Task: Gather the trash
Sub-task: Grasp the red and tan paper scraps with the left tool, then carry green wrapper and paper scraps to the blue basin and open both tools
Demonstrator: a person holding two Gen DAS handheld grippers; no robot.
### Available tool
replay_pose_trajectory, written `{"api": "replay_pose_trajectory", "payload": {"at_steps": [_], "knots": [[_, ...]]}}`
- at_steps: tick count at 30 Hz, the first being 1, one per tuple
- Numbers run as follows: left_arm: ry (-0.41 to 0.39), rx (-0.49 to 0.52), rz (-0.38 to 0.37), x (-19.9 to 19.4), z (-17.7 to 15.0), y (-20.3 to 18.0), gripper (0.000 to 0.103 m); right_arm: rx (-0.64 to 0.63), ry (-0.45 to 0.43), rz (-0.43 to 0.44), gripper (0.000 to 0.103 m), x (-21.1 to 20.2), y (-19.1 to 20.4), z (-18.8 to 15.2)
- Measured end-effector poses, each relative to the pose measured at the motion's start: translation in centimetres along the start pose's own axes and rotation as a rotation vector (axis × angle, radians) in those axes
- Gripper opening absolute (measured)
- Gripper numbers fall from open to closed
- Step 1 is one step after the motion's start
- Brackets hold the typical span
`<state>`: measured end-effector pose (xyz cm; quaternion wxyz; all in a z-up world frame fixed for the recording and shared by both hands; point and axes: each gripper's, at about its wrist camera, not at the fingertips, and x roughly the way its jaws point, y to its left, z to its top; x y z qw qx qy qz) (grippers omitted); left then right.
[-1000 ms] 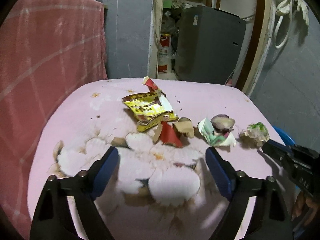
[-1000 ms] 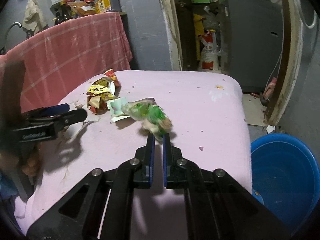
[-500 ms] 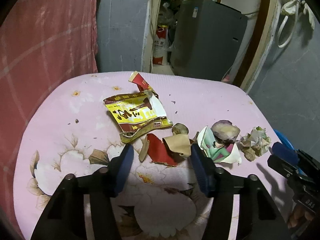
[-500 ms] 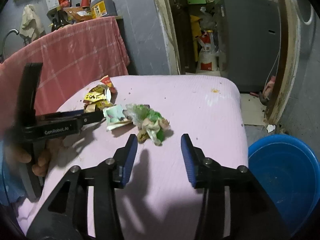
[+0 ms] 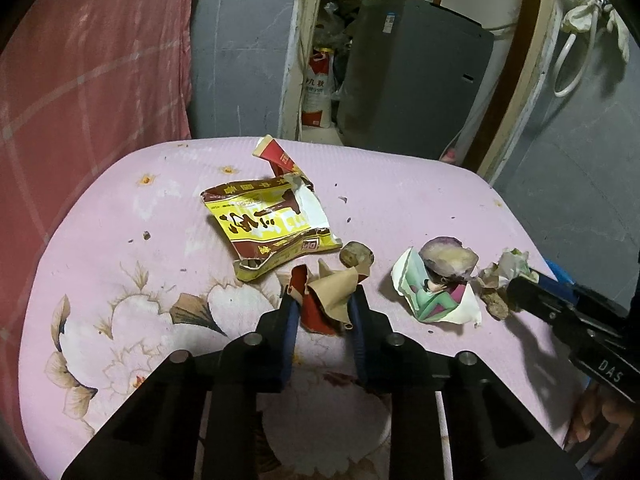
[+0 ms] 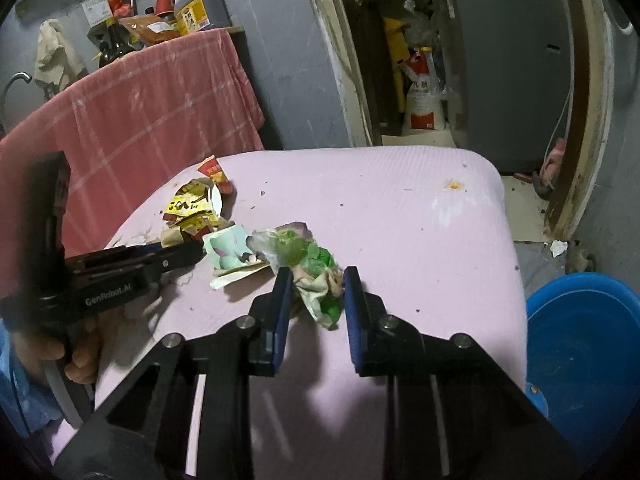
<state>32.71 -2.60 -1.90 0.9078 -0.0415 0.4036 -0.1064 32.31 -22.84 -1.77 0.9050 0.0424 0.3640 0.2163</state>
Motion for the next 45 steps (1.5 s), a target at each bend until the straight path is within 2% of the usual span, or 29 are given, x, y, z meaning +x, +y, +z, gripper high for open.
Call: {"api": "replay_pose_trajectory", "payload": {"at_steps": [7,13,17,20,26,32,35,39,45], "knots": [[-0.04,-0.02,-0.022,-1.1,-0.5,0.2,0.02,-0.01,-0.035,0.013,0.023,-0.7,0.2,-0.3],[-0.158,-0.014,-0.041,-4.2,-1.5,-0.7,0.02,-0.031,-0.136,0.021,0.023,-3.1,0.7,-0.4],[-0.271,0.001,-0.032,-6.8,-2.2,-2.2,0.02,-0.041,-0.24,0.027,0.023,-5.7,1.1,-0.5],[-0.366,0.015,-0.028,-8.8,-2.4,-3.7,0.02,-0.052,-0.364,0.026,0.023,-8.9,1.6,-0.7],[-0.523,0.064,-0.077,-12.3,-1.9,-7.9,0.02,-0.064,-0.58,-0.021,0.023,-15.2,1.3,-1.2],[-0.634,0.161,-0.136,-14.0,-1.5,-13.3,0.02,-0.059,-0.691,-0.1,0.023,-19.1,-0.6,-1.9],[-0.634,0.199,-0.177,-13.8,-1.2,-15.6,0.02,-0.027,-0.722,-0.165,0.023,-20.6,-2.1,-2.4],[-0.587,0.24,-0.224,-11.9,-0.9,-18.9,0.02,0.058,-0.725,-0.22,0.023,-21.9,-4.8,-3.2],[-0.491,0.257,-0.276,-8.9,-0.8,-22.1,0.02,0.197,-0.628,-0.307,0.023,-22.0,-9.8,-4.4]]}}
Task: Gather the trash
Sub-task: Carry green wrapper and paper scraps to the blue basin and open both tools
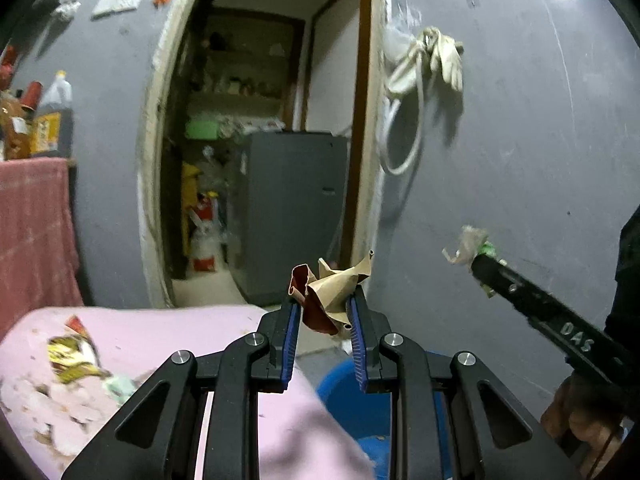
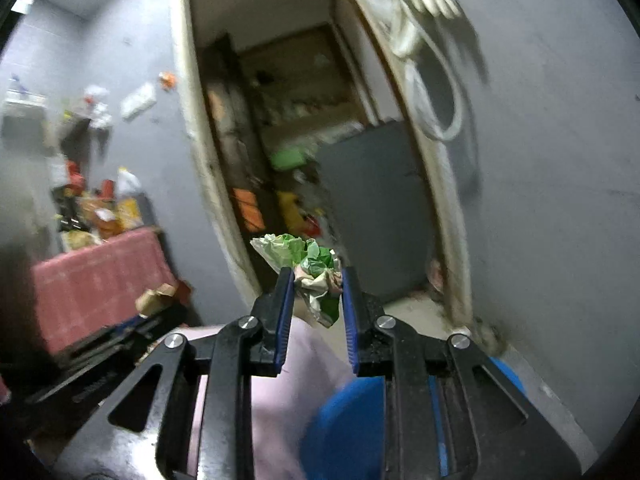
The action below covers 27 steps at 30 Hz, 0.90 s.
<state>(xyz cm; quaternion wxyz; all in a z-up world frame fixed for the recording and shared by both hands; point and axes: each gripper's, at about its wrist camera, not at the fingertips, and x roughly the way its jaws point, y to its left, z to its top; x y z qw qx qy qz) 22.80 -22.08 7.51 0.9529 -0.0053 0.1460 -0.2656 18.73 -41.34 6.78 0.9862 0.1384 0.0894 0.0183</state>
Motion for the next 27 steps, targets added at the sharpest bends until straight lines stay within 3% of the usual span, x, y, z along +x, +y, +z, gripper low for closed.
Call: {"api": "replay_pose_trajectory", "payload": {"at_steps": [6,13,20,27], "knots": [[0.165,-0.055,-0.069,4.6,-1.4,-0.9,0.02,0.07,0.195,-0.126,0.023,2.8,-3.7,-1.7],[0.369,-0.086,-0.111,9.2,-4.1,-1.3,0.02,0.112,0.334,-0.18,0.026,4.9,-5.8,-3.2],[0.448,-0.108,-0.129,10.9,-5.0,-1.0,0.022,0.115,0.403,-0.2,0.027,6.1,-6.3,-4.0],[0.469,-0.126,-0.126,10.6,-5.5,-0.7,0.035,0.124,0.406,-0.211,0.03,6.1,-6.2,-3.9]]}}
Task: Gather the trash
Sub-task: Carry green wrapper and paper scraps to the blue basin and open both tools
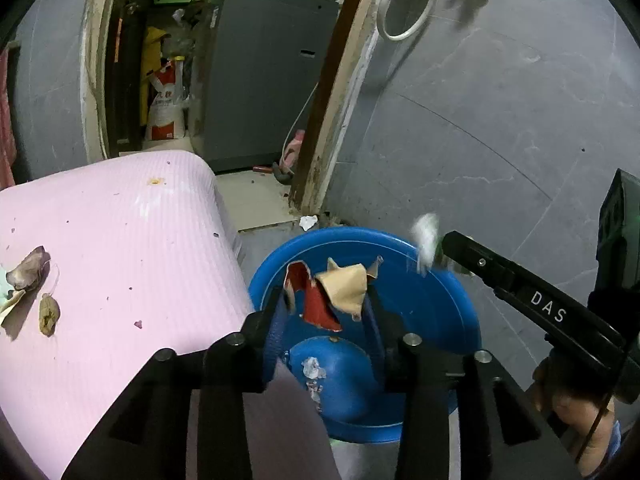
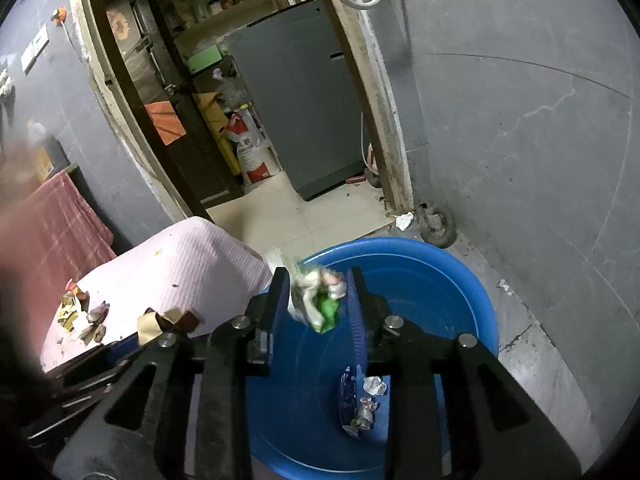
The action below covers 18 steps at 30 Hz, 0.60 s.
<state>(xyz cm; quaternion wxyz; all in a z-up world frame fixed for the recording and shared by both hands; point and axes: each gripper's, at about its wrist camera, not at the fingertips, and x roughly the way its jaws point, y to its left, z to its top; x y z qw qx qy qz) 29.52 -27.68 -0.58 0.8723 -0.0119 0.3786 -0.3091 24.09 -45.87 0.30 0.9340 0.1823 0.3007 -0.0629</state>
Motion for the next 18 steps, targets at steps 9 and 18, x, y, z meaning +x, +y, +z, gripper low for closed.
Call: {"api": "replay_pose_trajectory", "payload": {"at_steps": [9,18], "knots": [[-0.03,-0.04,0.001,-1.2,0.3,0.7,0.042,-0.014,-0.049,-0.016,0.045,-0.8,0.5,0.1],[-0.103,-0.087,0.008,-3.8,1.1,1.6,0.053,-0.033,-0.188,-0.031,0.065,-3.0,1.2,0.7]]}}
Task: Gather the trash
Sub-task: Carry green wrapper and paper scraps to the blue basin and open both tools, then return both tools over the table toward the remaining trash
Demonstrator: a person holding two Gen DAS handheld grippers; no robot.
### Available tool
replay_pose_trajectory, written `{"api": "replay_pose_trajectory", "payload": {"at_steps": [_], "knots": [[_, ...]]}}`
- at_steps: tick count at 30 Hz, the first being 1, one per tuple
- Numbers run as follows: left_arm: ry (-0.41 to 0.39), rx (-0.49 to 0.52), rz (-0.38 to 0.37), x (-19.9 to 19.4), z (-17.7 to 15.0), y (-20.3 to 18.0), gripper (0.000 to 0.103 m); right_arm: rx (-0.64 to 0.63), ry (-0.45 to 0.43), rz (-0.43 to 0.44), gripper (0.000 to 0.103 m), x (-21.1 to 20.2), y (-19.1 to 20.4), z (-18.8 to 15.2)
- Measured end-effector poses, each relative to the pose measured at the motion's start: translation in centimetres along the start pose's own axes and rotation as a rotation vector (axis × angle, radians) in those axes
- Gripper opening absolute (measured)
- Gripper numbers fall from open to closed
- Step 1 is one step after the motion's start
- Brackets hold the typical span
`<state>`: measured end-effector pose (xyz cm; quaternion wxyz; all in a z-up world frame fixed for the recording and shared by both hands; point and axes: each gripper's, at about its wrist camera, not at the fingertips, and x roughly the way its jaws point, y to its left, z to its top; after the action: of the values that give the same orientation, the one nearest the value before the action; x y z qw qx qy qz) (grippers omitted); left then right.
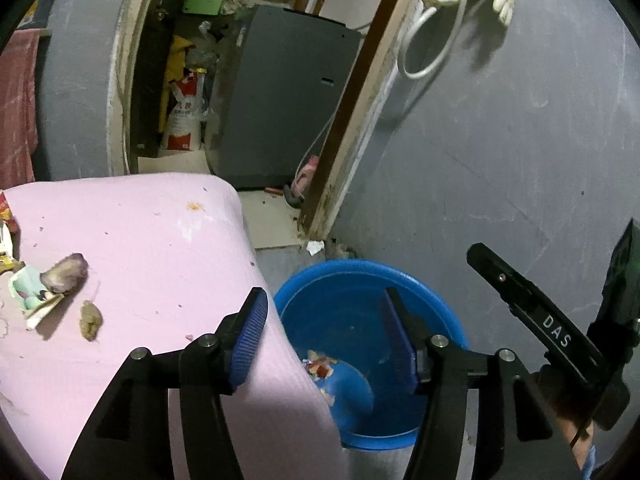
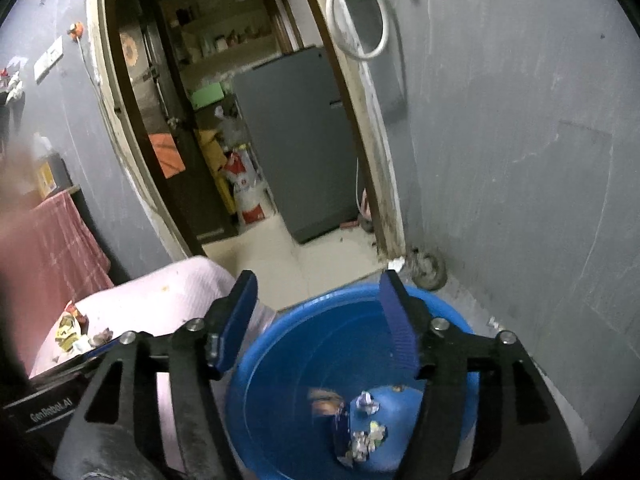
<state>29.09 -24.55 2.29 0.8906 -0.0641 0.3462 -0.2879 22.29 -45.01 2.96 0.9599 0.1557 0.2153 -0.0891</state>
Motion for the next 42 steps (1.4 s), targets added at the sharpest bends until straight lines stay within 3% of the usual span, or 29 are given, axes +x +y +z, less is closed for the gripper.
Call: {"api": "replay_pose_trajectory", "payload": {"at_steps": [8,13,18,19,21,29,34,42], "knots": [[-0.096,-0.009,0.018,-2.8,0.9,0.4,0.063,-0.011,-0.111,0.023,0.082,-1.8,0.9,0.3],[-0.222,0.016,0.079,-5.6,0.7,0.4,0.081,-0.039,-0.216,0.068,0.094,-3.7,2.2,0.5],[-0.332,0.035,0.155,-9.2,0.9,1.5,0.085,-0.087,-0.311,0.143,0.102,-5.7,4.2,0.3],[-0.354,0.034,0.171,-10.1,0.9,1.9,0.094,-0.106,-0.339,0.162,0.103,-6.3,4.9,0.2],[-0.409,0.024,0.207,-11.7,0.6,2.8,0.101,-0.142,-0.377,0.192,0.103,-7.1,6.1,0.0],[-0.532,0.04,0.358,-17.6,-0.7,6.0,0.101,-0.186,-0.429,0.33,0.103,-9.2,11.1,-1.0],[-0.587,0.046,0.44,-20.9,-2.6,8.0,0.101,-0.222,-0.472,0.358,0.103,-10.4,13.9,-1.9],[-0.586,0.031,0.525,-23.5,-5.1,11.6,0.101,-0.295,-0.441,0.399,0.103,-9.9,17.3,-3.5]]}}
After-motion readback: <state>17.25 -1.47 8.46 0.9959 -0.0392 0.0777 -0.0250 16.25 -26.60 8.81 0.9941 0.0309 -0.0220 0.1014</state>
